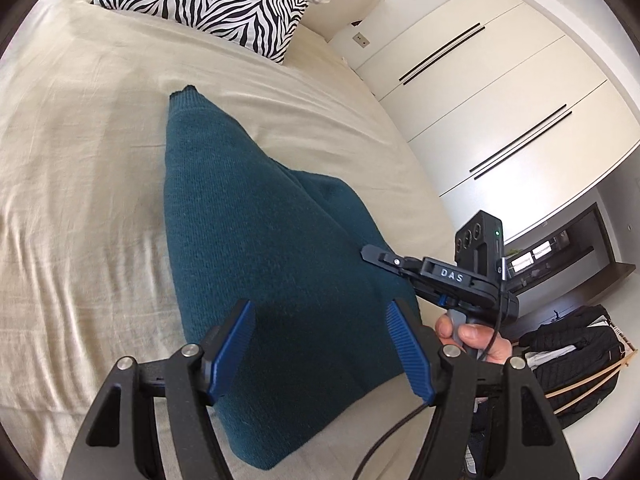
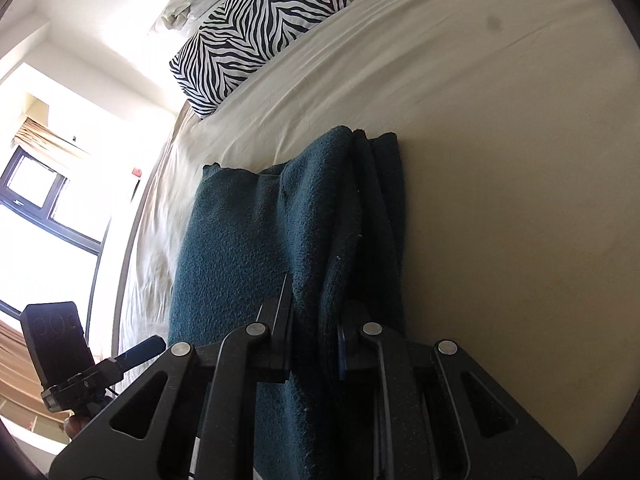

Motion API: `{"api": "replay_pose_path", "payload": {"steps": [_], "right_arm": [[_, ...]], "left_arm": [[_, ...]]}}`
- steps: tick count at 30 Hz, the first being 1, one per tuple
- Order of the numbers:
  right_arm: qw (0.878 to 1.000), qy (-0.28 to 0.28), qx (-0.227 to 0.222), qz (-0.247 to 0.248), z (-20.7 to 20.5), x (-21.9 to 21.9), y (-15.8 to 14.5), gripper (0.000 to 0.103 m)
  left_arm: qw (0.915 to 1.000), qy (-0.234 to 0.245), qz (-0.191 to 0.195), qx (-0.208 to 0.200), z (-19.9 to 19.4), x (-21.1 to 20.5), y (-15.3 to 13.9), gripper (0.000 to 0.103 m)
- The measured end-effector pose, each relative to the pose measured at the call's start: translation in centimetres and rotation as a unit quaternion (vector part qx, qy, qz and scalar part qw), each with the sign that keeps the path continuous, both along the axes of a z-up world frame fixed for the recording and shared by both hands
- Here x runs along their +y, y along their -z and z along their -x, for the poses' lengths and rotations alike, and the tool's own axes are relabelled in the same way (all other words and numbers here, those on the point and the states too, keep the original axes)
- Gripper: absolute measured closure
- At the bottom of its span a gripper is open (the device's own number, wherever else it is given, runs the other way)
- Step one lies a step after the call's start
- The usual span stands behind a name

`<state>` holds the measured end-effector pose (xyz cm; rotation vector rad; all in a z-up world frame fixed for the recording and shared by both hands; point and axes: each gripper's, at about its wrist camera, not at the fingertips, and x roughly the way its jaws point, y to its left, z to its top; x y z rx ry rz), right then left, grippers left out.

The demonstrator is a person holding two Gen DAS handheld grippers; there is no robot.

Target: Fold small clothes

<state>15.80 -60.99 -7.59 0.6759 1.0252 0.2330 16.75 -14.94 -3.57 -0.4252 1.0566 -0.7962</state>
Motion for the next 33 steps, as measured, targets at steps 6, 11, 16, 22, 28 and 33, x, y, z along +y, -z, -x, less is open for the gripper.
{"api": "replay_pose_path", "payload": {"steps": [6,11,16,22,28,33], "right_arm": [[1.0,0.01,0.004,-0.003,0.4,-1.3,0.2,0.089],[1.0,0.015,0.012,-0.014,1.0,-2.2,1.0,0.089],[0.999,0.021,0.009,-0.045,2.3,-2.9,3.3,0.089],[0.994,0.033,-0.012,-0.102,1.4,-4.4,2.7,0.081],[0.98,0.044,-0.01,-0.195,-3.1,-5.3,4.1,0.048],[0.977,0.063,-0.016,-0.201,-6.7,-5.5,4.2,0.048]], "left_arm": [[0.9999,0.003,-0.016,-0.005,-0.8,-1.1,0.3,0.032],[0.9995,0.006,-0.027,-0.013,-1.1,-1.8,0.5,0.032],[0.9987,0.001,-0.045,-0.024,-2.1,-2.6,0.5,0.032],[0.9953,-0.006,-0.086,-0.046,-4.9,-4.6,0.7,0.032],[0.9934,-0.006,-0.109,-0.036,-5.9,-5.8,2.4,0.033],[0.9933,-0.004,-0.108,-0.039,-6.1,-6.0,2.8,0.033]]}}
